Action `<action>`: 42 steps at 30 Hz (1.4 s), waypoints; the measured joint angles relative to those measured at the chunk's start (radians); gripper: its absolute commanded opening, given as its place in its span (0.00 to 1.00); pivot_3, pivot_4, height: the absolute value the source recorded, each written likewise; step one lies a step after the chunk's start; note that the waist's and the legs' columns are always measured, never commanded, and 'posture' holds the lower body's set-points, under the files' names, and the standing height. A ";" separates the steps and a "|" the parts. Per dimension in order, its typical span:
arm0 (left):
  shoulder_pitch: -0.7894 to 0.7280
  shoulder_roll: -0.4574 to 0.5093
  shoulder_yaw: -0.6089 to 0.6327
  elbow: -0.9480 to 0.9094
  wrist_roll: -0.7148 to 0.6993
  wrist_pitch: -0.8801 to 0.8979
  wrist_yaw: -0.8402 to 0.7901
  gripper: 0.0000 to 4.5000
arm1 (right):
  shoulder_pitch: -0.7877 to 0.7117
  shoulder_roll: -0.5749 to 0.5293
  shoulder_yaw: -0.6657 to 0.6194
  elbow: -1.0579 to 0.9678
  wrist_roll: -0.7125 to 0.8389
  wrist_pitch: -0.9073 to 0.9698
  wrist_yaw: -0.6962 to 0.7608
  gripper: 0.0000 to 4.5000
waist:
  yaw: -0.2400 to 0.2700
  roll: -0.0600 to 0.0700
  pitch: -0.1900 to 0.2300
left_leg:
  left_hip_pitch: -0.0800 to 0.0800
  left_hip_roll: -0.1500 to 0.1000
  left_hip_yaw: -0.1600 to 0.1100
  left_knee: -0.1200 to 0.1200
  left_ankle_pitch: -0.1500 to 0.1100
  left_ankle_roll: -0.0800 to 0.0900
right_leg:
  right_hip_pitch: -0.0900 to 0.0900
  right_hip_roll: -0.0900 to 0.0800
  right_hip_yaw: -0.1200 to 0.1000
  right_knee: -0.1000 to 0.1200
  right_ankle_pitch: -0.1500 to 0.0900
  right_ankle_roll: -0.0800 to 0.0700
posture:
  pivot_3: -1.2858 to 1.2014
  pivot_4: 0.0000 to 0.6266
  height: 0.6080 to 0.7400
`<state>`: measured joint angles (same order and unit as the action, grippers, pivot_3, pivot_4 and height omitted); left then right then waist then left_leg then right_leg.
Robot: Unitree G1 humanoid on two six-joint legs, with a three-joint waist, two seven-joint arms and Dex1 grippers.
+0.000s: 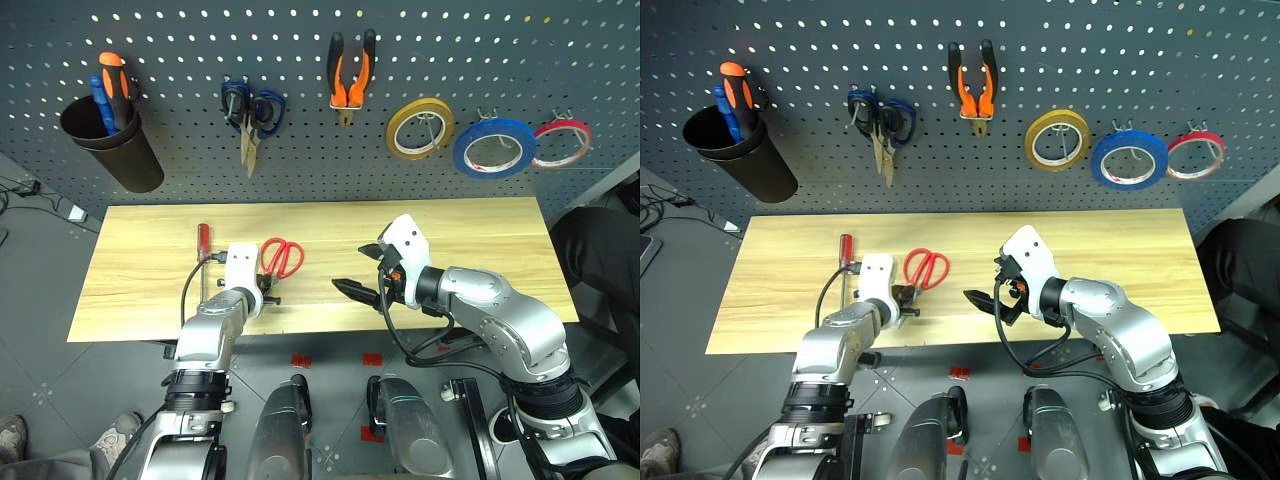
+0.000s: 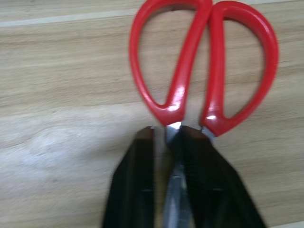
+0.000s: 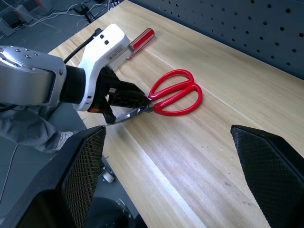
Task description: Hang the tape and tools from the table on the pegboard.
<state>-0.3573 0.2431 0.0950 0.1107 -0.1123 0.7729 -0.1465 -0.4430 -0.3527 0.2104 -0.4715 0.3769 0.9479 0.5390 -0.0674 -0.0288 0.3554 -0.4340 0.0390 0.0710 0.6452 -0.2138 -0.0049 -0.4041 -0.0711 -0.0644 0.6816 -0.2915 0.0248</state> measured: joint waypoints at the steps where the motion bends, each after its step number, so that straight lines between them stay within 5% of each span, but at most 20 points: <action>1: 0.003 0.003 -0.001 -0.002 0.002 0.000 0.002 0.53 | 0.000 0.000 0.000 0.000 0.000 -0.001 0.000 1.00 | 0.000 0.000 0.000 | 0.000 0.000 0.000 0.000 0.000 0.000 | 0.000 0.000 0.000 0.000 0.000 0.000 | 0.44 0.54 1.00; 2: 0.005 0.007 -0.002 -0.005 0.003 0.000 0.002 0.60 | 0.000 -0.001 0.000 0.000 0.000 -0.001 0.000 1.00 | 0.001 0.000 0.000 | 0.000 0.000 0.000 0.000 0.000 0.000 | 0.000 0.000 0.000 0.000 0.000 0.000 | 0.44 0.54 1.00; 21: 0.063 0.151 -0.089 -0.180 -0.006 -0.017 -0.192 0.60 | 0.031 -0.025 -0.031 -0.086 0.078 0.028 -0.003 1.00 | 0.002 0.000 0.000 | -0.001 0.000 0.000 -0.001 0.000 0.000 | -0.001 0.000 0.000 -0.001 0.000 0.000 | 0.44 0.55 1.00; 28: 0.110 0.151 -0.090 -0.230 -0.022 0.075 -0.199 0.98 | 0.031 -0.036 -0.032 -0.086 0.096 0.031 -0.003 1.00 | 0.000 0.000 0.000 | -0.001 0.000 0.000 -0.001 0.000 0.000 | -0.001 0.000 0.000 -0.001 0.000 0.000 | 0.44 0.55 1.00; 42: 0.036 0.152 -0.119 -0.132 -0.023 0.187 -0.216 1.00 | 0.023 -0.123 0.009 -0.128 0.159 0.040 0.076 1.00 | 0.004 0.000 0.000 | -0.001 0.000 0.000 -0.001 -0.002 0.003 | -0.001 0.000 0.000 -0.001 0.000 0.000 | 0.43 0.57 1.00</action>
<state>-0.3215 0.3947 -0.0235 -0.0210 -0.1348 0.9602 -0.3628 -0.4195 -0.4756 0.2196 -0.5993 0.5357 0.9882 0.6150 -0.0638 -0.0289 0.3556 -0.4349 0.0388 0.0708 0.6441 -0.2157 -0.0022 -0.4050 -0.0711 -0.0642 0.6803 -0.2916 0.0250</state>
